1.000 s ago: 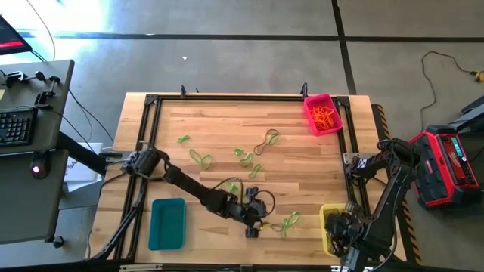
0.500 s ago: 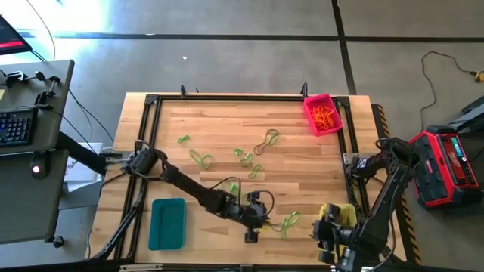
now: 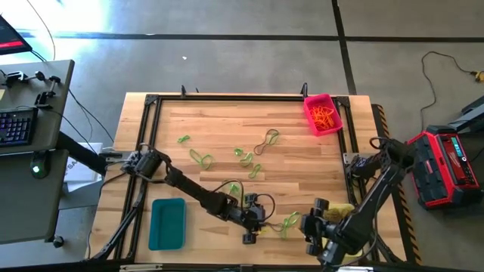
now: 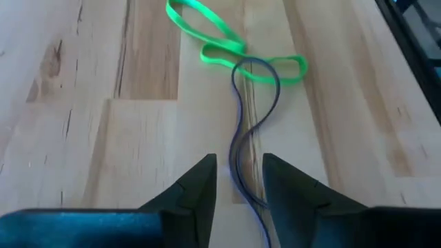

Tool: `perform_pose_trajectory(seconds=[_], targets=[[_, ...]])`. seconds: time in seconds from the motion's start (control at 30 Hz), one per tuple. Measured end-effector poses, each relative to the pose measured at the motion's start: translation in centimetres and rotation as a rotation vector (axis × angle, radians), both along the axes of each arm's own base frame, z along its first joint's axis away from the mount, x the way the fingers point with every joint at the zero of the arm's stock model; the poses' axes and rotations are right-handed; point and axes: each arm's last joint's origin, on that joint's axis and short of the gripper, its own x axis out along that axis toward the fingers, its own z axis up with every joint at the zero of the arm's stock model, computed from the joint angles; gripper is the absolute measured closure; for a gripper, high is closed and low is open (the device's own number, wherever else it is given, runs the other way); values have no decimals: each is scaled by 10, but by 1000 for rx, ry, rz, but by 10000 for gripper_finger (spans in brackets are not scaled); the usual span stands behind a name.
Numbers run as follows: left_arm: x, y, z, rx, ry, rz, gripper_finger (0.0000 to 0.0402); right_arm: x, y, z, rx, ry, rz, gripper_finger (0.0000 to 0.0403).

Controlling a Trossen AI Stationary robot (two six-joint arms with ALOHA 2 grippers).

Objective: Sort rubber bands into baskets
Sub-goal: Put the purple rubber band into the yellow bin

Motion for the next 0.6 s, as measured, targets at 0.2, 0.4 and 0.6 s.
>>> perform_pose_trajectory(seconds=[0.2, 0.4, 0.6], targets=[[1, 7, -2, 5, 27, 5, 294, 11, -9, 0, -30, 16, 6, 206], [2, 8, -2, -9, 33, -5, 294, 16, -13, 0, -44, 22, 9, 206], [1, 5, -2, -20, 36, -22, 294, 16, -13, 0, -46, 24, 13, 206]])
